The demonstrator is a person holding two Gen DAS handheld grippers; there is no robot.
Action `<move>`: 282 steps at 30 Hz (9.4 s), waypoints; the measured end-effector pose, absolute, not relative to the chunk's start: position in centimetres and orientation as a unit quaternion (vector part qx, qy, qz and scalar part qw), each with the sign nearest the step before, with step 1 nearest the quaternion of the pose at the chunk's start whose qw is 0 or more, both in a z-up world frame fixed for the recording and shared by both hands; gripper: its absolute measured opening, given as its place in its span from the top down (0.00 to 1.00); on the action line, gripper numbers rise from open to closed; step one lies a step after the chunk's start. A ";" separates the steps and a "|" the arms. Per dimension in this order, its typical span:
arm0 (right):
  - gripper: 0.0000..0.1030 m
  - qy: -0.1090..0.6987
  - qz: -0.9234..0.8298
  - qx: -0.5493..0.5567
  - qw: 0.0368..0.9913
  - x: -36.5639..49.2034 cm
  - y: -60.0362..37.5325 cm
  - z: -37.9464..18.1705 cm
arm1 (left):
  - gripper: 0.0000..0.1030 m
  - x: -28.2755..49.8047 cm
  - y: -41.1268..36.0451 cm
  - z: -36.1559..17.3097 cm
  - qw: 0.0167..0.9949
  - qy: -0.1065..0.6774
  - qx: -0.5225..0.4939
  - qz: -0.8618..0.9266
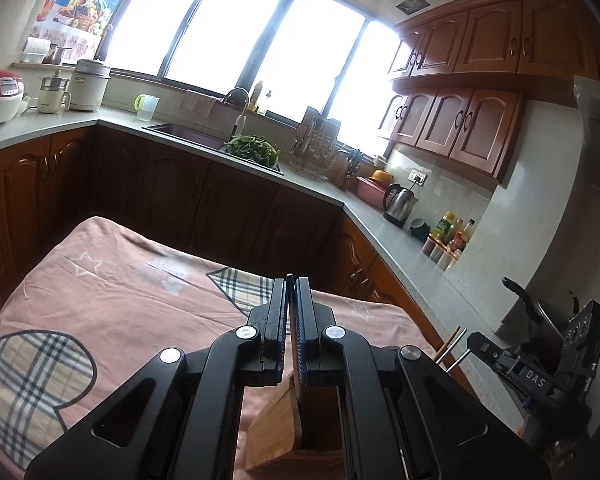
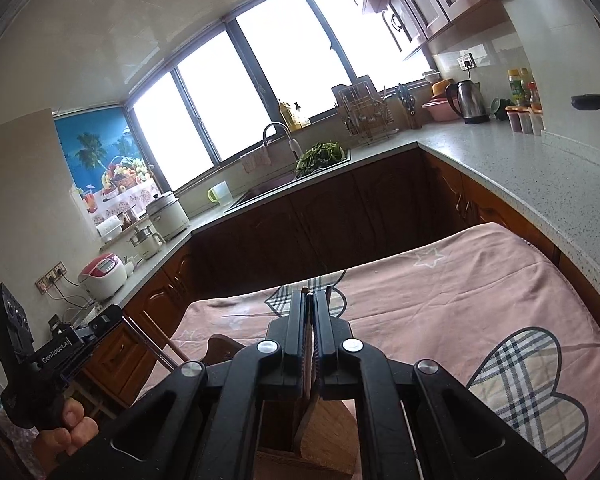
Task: Organize utensils
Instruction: 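Lower both chopsticks into the holder and open the right tool, then open the left tool and withdraw both tools from the holder, then move both open tools down toward the spoon and chopsticks on the cloth, then grasp a metal spoon with the left tool while the right tool grasps a wooden chopstick, then lift the held spoon and chopstick and carry them over the holder, then lower both items into the holder and open both tools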
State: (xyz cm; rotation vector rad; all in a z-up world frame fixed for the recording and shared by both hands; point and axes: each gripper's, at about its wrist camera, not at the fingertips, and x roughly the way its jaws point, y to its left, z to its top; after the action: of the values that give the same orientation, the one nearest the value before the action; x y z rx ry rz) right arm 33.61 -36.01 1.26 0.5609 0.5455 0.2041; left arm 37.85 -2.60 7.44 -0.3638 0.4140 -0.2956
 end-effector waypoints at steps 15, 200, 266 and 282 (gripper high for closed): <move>0.91 0.276 0.102 0.275 0.915 34.0 -36.0 1.1 | 0.96 38.8 -3.1 6.7 0.943 0.232 -0.180 -0.157; 0.95 0.423 0.105 0.248 0.865 18.2 -32.5 -5.3 | 0.97 17.2 -0.4 1.7 0.912 0.355 -0.053 -0.197; 0.95 0.181 0.083 0.218 0.955 31.1 -34.9 6.3 | 0.97 35.2 -7.3 9.5 0.993 0.109 0.030 -0.015; 0.94 0.248 0.091 0.247 0.932 32.7 -34.0 0.2 | 0.97 37.0 -7.2 5.5 0.981 0.183 -0.026 -0.059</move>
State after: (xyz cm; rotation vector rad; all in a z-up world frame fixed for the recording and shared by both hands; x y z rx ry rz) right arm 32.71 -34.04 0.24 0.5063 0.5079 0.1858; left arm 36.95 -7.17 5.55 -0.0525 0.3678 -0.1181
